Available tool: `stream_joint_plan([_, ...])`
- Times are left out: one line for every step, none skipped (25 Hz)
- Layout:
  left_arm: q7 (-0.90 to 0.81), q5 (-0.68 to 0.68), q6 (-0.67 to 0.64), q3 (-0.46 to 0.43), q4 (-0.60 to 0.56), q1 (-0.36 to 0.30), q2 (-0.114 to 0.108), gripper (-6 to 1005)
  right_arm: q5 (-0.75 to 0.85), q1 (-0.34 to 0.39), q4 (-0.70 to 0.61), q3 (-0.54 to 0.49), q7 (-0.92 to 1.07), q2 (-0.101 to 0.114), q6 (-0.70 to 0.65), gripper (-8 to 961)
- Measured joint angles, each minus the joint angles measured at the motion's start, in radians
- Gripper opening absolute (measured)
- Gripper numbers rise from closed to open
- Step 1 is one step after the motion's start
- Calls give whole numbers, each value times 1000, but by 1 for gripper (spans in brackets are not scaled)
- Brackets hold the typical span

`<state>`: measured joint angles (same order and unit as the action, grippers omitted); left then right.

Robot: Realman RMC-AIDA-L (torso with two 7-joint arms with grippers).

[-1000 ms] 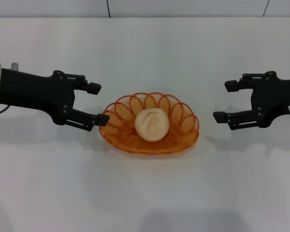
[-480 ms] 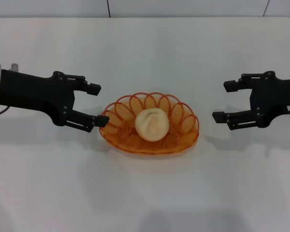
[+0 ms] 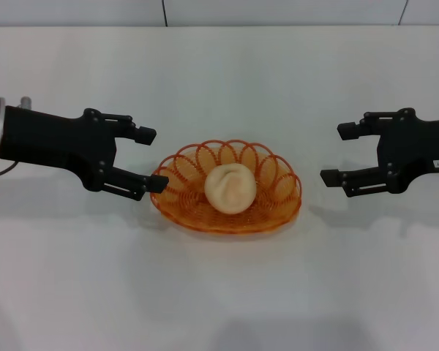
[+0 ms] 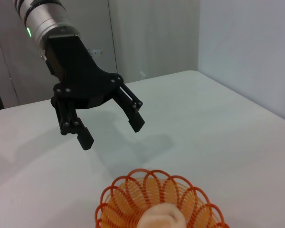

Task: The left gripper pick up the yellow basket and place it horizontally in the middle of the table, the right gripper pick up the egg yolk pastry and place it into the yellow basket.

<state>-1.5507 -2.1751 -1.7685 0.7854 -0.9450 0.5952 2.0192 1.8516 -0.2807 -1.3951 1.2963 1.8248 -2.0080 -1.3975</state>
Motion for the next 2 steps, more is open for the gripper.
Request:
stream_joint_plan([0, 0, 0, 0, 0, 0, 0, 875, 0, 0, 1, 0, 0, 0, 0, 819])
stream_joint_plan([0, 0, 0, 0, 0, 0, 1, 875, 1, 0, 1, 0, 0, 0, 0, 819])
